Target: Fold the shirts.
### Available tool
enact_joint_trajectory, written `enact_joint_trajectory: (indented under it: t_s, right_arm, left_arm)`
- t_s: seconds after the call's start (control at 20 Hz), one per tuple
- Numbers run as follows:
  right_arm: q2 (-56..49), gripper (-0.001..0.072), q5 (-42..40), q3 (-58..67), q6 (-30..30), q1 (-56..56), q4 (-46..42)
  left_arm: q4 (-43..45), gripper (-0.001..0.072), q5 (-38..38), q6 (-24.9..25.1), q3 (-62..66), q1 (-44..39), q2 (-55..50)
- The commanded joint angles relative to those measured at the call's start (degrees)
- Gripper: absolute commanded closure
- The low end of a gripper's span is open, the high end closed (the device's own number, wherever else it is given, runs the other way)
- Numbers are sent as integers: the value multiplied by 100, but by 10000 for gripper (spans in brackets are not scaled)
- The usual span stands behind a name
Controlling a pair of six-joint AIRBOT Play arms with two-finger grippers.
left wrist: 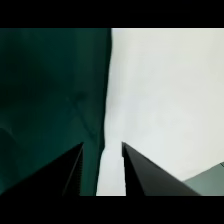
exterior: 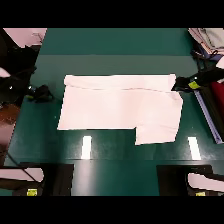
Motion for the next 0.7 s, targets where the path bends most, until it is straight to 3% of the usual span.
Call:
enact_joint_trajectory:
  t_s: [0.0,0.2,0.65]
  right_arm:
    - [796,374,-26,-643,-136,-2,24]
    - [1322,374,-243,-1088,-136,-2,26]
    - [1545,374,-197,-1086,-133,4,129]
  left_arm:
    - [109,413,133,175,-1379,389,1088]
    - [109,413,490,236,-2398,389,1731]
    - [-584,413,802,789,-3342,387,1727]
